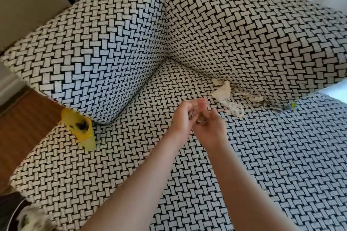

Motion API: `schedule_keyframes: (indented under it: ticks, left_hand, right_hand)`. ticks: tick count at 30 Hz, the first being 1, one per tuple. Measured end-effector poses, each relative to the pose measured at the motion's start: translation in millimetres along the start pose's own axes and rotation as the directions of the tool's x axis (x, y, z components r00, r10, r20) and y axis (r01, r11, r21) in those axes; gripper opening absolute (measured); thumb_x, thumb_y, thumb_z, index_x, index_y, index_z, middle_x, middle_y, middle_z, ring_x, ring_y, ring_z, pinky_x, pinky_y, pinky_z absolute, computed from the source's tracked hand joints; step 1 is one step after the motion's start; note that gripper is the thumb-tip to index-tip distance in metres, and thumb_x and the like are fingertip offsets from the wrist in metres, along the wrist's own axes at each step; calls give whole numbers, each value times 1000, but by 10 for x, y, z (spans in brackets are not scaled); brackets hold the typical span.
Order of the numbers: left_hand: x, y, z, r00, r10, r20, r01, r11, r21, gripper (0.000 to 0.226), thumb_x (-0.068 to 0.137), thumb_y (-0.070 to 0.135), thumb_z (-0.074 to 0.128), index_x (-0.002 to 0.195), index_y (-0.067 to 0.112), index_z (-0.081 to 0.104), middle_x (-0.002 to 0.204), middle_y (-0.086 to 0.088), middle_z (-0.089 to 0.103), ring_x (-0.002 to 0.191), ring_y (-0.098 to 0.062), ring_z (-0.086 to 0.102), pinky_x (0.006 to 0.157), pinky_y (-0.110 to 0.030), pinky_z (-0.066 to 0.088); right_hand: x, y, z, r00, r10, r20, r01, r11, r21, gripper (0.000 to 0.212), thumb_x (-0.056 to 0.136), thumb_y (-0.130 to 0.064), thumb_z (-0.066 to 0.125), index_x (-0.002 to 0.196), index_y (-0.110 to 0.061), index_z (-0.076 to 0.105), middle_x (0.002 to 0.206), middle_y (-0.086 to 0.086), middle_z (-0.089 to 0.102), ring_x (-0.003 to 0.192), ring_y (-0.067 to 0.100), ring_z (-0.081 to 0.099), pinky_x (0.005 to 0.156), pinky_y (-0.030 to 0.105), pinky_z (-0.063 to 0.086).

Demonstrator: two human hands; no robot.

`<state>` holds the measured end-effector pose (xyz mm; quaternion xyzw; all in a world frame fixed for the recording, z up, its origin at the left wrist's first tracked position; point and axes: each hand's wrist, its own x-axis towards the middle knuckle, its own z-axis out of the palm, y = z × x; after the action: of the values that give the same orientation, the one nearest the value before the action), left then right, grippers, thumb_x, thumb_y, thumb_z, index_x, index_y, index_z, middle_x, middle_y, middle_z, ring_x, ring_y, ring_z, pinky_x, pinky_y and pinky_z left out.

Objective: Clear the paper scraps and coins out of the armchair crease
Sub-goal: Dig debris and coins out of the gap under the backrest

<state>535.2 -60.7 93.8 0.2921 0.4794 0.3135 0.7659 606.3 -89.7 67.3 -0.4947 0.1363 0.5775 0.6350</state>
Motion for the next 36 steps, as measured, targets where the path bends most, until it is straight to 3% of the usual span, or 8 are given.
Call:
schedule_keyframes:
  ticks: [5, 10, 15, 19, 23, 28, 30, 36]
  left_hand:
    - [-213, 25, -265, 991, 126, -41, -115, 975, 192, 48, 93, 35, 30, 133, 13, 46, 127, 2, 58, 117, -4, 47, 106, -20, 31]
    - [-388, 175, -632, 926, 260, -272, -231, 963, 136, 38, 86, 27, 56, 123, 19, 58, 114, 11, 63, 115, -8, 54, 109, -33, 37]
    - [-541, 458, -1085, 745, 386, -544, -425, 903, 59, 18, 84, 0, 55, 87, 13, 67, 71, 3, 72, 75, -8, 69, 76, -22, 56]
    - [-652, 625, -1541, 553, 444, -706, -514, 848, 131, 37, 82, -11, 34, 62, 10, 57, 52, -3, 56, 40, -9, 45, 43, -17, 40]
    - [-697, 794, -1993, 378, 415, -828, -453, 863, 225, 32, 87, -1, 39, 64, 15, 53, 60, 2, 54, 52, -10, 47, 55, -26, 42]
    - [-550, 797, -2391, 563, 318, -763, 50, 908, 416, 29, 87, 19, 59, 113, 10, 51, 106, -3, 57, 88, -16, 51, 73, -22, 37]
    - [-542, 767, -2476, 613, 280, -739, 156, 874, 460, 34, 86, 21, 62, 115, 11, 49, 116, -9, 57, 87, -16, 50, 70, -24, 37]
    - [-629, 740, -2638, 676, 321, -664, 240, 755, 610, 33, 81, 15, 66, 112, 11, 59, 102, -3, 63, 99, -17, 59, 74, -22, 36]
  right_hand:
    - [-112, 363, 311, 994, -9, 109, 45, 943, -331, 37, 75, -62, 60, 70, -25, 61, 72, -3, 63, 80, 11, 55, 80, 28, 45]
    - [-190, 692, 602, 964, 228, 139, -207, 967, -149, 23, 90, -14, 51, 71, -24, 55, 56, -9, 56, 57, 2, 53, 59, 11, 46]
    - [-303, 1106, 923, 926, 301, 228, -276, 952, -135, 47, 98, -18, 32, 58, -11, 56, 49, -1, 51, 46, 8, 53, 54, 20, 51]
    - [-459, 1433, 1189, 924, 352, 149, -320, 925, -203, 28, 93, -12, 37, 84, -2, 61, 79, 10, 53, 71, 15, 54, 76, 25, 51]
    - [-565, 1691, 1399, 861, 466, 203, -402, 868, -291, 20, 92, 1, 41, 98, 8, 58, 96, 19, 56, 84, 21, 57, 72, 28, 57]
    - [-545, 1856, 1581, 845, 426, 324, -297, 877, -378, 14, 76, -15, 58, 76, -9, 71, 94, 10, 55, 93, 22, 55, 94, 36, 47]
    - [-498, 1870, 1644, 786, 568, 245, -470, 806, -360, 16, 58, -31, 65, 58, -19, 75, 102, 9, 55, 109, 24, 48, 107, 40, 37]
    - [-523, 1855, 1679, 840, 506, 195, -354, 784, -509, 33, 93, -9, 41, 122, 7, 45, 114, 21, 54, 107, 29, 51, 101, 38, 41]
